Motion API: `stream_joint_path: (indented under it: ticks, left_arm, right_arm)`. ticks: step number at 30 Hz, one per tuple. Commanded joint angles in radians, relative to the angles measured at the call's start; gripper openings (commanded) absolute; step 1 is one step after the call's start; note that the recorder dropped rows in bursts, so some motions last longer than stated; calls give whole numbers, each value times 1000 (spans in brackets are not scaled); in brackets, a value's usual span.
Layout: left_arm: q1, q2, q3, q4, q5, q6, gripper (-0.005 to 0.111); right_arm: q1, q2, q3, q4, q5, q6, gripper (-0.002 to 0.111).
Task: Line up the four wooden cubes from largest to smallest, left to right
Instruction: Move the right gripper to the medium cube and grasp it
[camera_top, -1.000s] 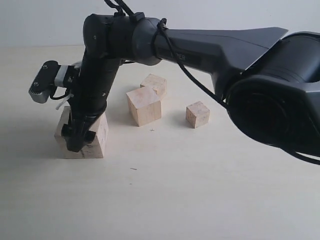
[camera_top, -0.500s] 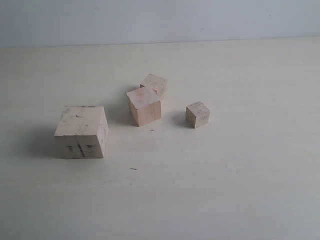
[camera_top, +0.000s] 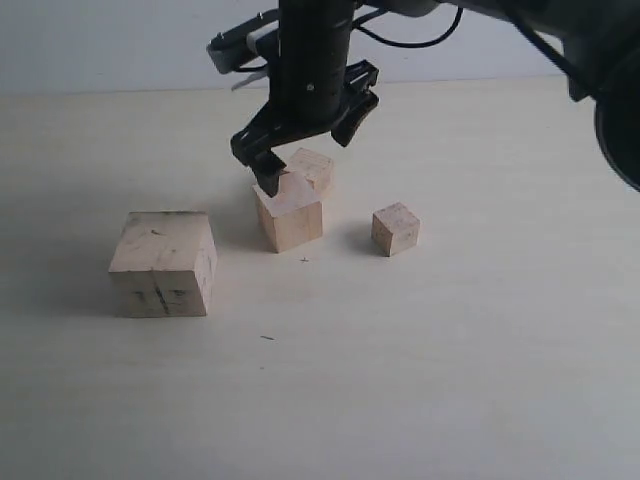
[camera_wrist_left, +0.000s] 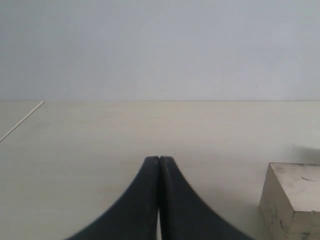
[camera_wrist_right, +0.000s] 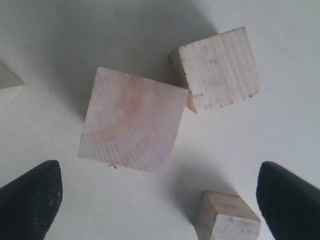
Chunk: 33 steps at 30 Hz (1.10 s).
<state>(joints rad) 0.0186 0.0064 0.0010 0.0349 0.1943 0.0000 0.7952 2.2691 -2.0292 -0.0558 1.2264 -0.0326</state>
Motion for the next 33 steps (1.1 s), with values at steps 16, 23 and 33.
stream_joint_path:
  ticks: [16, 23, 33]
  left_arm:
    - [3, -6, -1, 3, -3, 0, 0]
    - [3, -6, -1, 3, -3, 0, 0]
    - [3, -6, -1, 3, -3, 0, 0]
  right_arm:
    - [-4, 128, 8, 98, -105, 33, 105]
    - [-4, 138, 8, 98, -129, 33, 69]
    - [-4, 19, 8, 62, -65, 15, 0]
